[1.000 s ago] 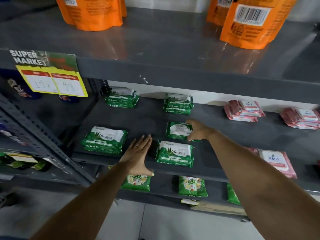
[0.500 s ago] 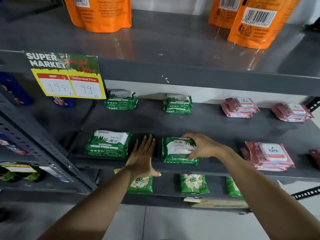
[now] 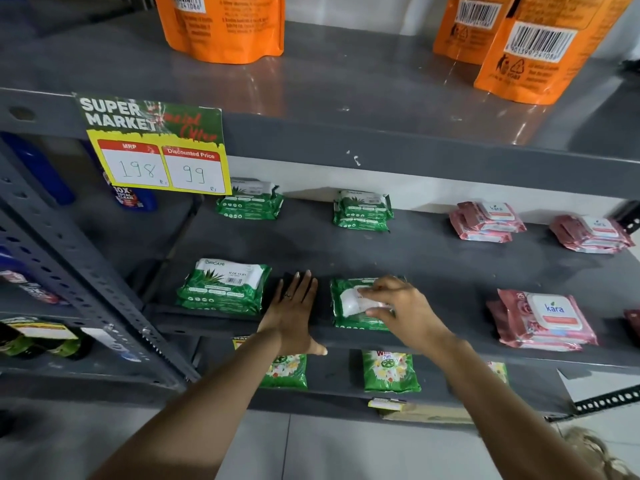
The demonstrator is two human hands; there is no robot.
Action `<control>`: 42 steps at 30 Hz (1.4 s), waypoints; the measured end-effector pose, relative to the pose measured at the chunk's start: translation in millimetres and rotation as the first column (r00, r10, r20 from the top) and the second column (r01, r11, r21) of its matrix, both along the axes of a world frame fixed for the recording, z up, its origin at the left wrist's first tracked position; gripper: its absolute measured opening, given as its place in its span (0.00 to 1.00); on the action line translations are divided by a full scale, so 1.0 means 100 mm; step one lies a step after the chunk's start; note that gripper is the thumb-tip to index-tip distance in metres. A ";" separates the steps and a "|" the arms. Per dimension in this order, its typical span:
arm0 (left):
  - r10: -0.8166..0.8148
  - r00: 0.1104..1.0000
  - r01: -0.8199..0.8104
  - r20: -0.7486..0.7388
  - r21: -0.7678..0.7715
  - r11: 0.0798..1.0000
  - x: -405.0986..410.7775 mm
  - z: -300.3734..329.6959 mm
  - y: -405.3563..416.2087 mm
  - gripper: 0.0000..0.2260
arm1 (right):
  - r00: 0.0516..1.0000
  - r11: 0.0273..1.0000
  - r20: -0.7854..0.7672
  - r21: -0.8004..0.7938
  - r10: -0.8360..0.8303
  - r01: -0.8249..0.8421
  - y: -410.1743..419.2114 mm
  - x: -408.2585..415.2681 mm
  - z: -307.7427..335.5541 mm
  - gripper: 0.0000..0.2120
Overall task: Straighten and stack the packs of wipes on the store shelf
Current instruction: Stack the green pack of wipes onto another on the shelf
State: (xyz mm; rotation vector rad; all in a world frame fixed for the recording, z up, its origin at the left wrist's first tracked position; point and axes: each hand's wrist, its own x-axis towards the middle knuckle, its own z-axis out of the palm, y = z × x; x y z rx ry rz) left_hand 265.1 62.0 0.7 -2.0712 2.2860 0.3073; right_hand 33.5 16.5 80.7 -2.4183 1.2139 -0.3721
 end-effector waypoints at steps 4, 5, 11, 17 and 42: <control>-0.007 1.000 0.007 -0.006 0.002 1.000 0.01 0.02 0.00 0.62 | 0.995 0.985 0.011 0.138 0.102 -0.103 -0.08 -0.19 0.05 0.22; -0.013 1.000 0.013 -0.011 -0.001 1.000 0.01 0.02 0.01 0.62 | 0.997 0.986 0.039 0.154 0.067 -0.072 -0.07 -0.18 0.09 0.22; 0.018 1.000 -0.017 0.022 -0.004 1.000 -0.02 0.02 0.01 0.63 | 0.952 0.948 0.080 -0.099 -0.295 0.302 0.19 0.28 0.12 0.14; 0.004 1.000 -0.004 -0.030 0.007 1.000 0.00 0.02 0.02 0.62 | 0.988 0.991 -0.070 -0.005 -0.135 0.134 0.13 0.16 0.02 0.17; -0.021 1.000 0.021 0.013 -0.004 1.000 0.01 0.02 0.02 0.61 | 0.988 0.987 0.071 0.090 -0.138 0.132 -0.02 0.06 0.17 0.27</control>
